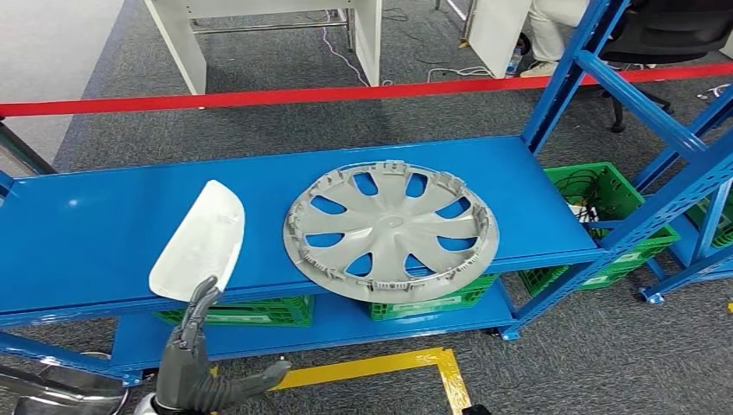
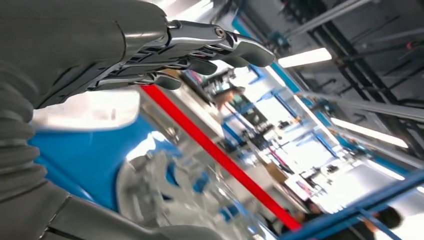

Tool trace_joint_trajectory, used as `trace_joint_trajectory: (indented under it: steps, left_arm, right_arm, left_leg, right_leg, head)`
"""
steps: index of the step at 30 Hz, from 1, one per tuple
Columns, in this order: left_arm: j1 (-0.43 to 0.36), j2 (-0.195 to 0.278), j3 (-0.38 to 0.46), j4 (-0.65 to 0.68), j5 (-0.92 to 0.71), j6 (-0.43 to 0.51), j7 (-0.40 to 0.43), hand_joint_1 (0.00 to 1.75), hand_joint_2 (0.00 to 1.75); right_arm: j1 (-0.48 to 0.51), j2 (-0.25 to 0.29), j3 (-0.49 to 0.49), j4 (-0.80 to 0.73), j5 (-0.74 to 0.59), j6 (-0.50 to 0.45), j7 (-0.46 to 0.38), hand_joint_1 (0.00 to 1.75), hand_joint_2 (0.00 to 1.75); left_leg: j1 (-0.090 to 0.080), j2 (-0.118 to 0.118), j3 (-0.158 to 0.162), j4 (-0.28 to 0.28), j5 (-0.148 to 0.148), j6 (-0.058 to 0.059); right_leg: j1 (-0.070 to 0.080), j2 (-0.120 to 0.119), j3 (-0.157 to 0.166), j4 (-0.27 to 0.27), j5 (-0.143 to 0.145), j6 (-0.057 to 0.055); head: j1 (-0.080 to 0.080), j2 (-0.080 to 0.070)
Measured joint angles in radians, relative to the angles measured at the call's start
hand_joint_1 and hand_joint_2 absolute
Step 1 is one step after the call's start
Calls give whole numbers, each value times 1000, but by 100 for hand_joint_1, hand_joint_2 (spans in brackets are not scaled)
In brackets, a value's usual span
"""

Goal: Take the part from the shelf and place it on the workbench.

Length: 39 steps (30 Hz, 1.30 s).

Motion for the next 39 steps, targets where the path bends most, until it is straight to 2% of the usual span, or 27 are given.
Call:
trace_joint_trajectory:
  steps: [5,11,14,27,39]
  left_arm:
    - [0,12,49,1,-99,59,51,0,175]
    - [12,13,134,7,-273,73,134,0,175]
    - [19,14,181,13,-310,75,154,0,175]
    - [36,19,280,31,-278,75,191,0,175]
    - [2,6,295,125,-187,59,177,0,175]
  right_arm:
    - [0,0,3,1,1,0,4,0,0]
    - [0,0,8,1,2,0,8,0,0]
    - [0,0,10,1,3,0,10,0,0]
    - [1,-2,17,2,2,4,11,0,0]
    - [0,-14,31,4,21,22,20,0,0]
  left_leg:
    - [0,0,0,0,0,0]
    - [0,0,0,0,0,0]
    - [0,0,0,0,0,0]
    - [0,0,0,0,0,0]
    - [0,0,0,0,0,0]
  right_leg:
    - [0,0,0,0,0,0]
    - [0,0,0,0,0,0]
    - [0,0,0,0,0,0]
    - [0,0,0,0,0,0]
    - [0,0,0,0,0,0]
  head:
    - [0,0]
    - [0,0]
    - [0,0]
    - [0,0]
    - [0,0]
